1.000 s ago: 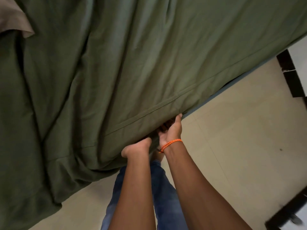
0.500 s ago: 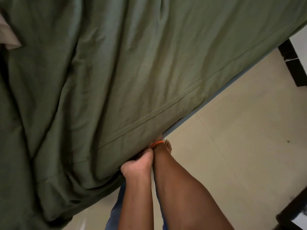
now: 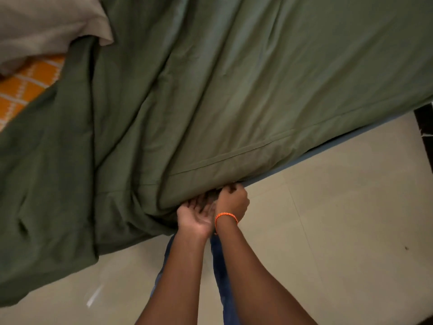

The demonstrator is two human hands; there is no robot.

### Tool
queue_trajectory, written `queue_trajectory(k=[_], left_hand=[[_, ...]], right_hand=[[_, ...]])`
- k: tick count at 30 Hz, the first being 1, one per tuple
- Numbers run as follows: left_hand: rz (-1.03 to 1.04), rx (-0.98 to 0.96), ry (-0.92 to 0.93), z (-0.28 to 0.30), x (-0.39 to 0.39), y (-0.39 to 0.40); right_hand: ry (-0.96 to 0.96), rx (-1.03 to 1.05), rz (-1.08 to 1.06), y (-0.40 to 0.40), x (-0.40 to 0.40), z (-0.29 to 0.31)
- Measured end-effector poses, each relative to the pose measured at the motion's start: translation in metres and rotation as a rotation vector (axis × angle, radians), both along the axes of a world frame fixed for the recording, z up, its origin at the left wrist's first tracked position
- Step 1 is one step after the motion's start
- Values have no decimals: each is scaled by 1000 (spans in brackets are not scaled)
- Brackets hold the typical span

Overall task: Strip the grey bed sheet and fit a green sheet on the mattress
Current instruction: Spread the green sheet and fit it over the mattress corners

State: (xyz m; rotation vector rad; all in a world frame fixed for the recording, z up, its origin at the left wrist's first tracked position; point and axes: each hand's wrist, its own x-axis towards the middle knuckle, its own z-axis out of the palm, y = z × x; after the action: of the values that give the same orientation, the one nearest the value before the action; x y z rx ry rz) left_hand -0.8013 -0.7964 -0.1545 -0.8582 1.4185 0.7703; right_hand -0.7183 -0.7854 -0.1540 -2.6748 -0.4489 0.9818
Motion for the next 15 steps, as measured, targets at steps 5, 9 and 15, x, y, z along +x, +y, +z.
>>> queue_trajectory(k=[5,9,15], left_hand=[[-519,44,688,35,-41,-6],[-738,201,1301,49,-99,-1],[-1285,109,1732,37,-240,16]], right_hand=[[-137,502,123,10,-44,36],[-23,682,697,-1,-106,41],[-279,561,1078,-41,-218,38]])
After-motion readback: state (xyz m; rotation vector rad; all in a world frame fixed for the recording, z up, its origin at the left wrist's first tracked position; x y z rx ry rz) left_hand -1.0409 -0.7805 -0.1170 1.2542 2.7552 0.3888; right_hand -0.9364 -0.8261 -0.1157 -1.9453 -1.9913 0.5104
